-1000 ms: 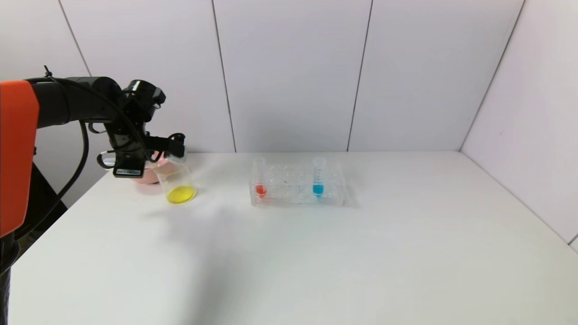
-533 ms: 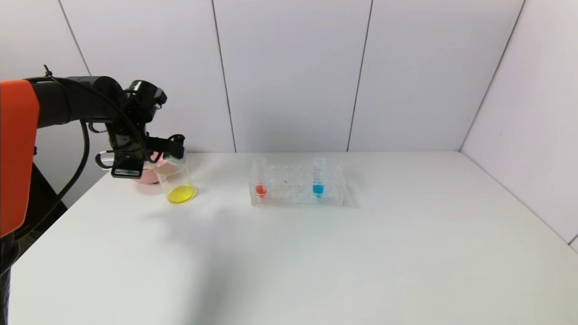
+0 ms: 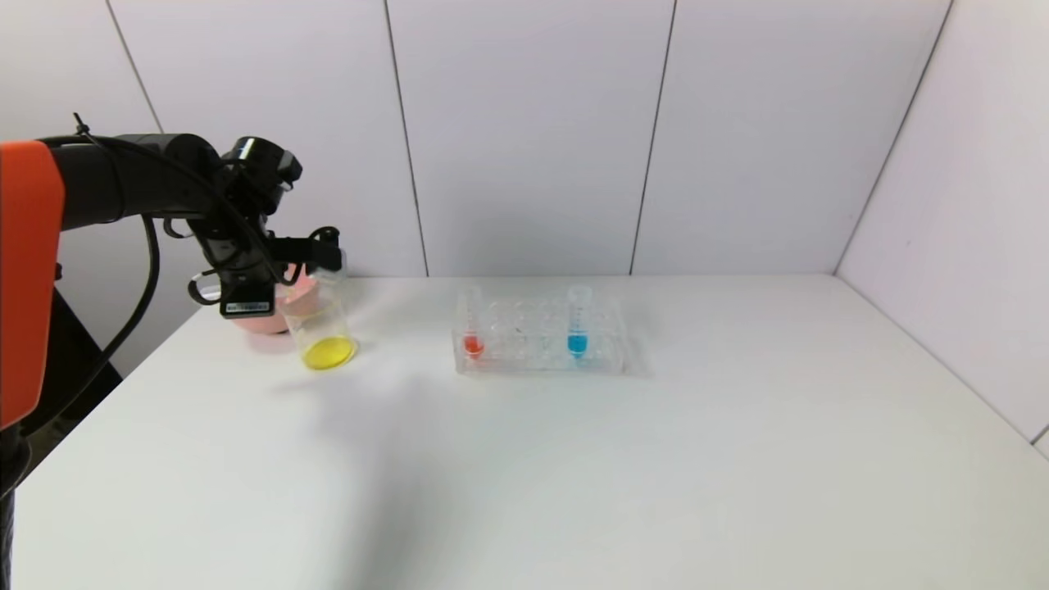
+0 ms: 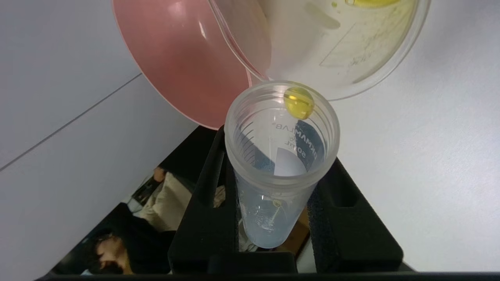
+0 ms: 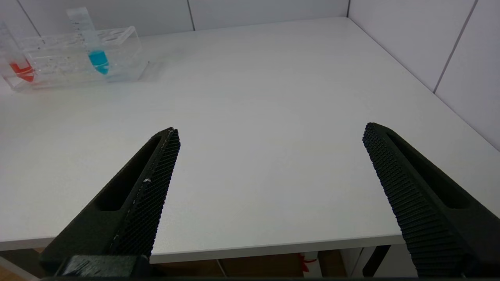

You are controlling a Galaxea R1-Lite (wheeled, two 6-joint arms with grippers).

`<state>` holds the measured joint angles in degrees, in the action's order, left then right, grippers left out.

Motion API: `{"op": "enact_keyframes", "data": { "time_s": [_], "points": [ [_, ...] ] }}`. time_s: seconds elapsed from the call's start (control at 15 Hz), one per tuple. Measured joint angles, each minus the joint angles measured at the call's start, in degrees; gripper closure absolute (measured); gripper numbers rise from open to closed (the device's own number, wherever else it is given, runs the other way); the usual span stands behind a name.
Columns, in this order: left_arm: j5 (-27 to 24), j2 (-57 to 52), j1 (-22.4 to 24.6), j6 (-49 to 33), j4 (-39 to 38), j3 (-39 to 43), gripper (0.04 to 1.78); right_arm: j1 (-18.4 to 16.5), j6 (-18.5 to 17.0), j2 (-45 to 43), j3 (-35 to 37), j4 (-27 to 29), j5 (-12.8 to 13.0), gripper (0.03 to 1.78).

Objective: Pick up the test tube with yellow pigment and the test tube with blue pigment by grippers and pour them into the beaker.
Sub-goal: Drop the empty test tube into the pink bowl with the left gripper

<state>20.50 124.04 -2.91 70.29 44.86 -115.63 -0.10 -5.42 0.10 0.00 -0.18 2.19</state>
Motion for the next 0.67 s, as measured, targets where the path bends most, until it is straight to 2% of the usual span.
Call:
{"op": "enact_keyframes", "data": {
  "time_s": [0.33,0.53,0.67],
  "points": [
    [-14.51,-3.18,2.07,-20.87,-6.78,1.51,1.31,0.00,0.00,0.00,0.00,0.02,-0.02,0.10],
    [-24.52,-5.61,4.92,-32.20,-15.85,2.71,1.31,0.00,0.00,0.00,0.00,0.02,0.00,0.10],
    [-28.25,-7.80,6.72,-39.38,-22.85,4.57,1.31,0.00,0.00,0.00,0.00,0.00,0.00,0.10]
  ]
}}
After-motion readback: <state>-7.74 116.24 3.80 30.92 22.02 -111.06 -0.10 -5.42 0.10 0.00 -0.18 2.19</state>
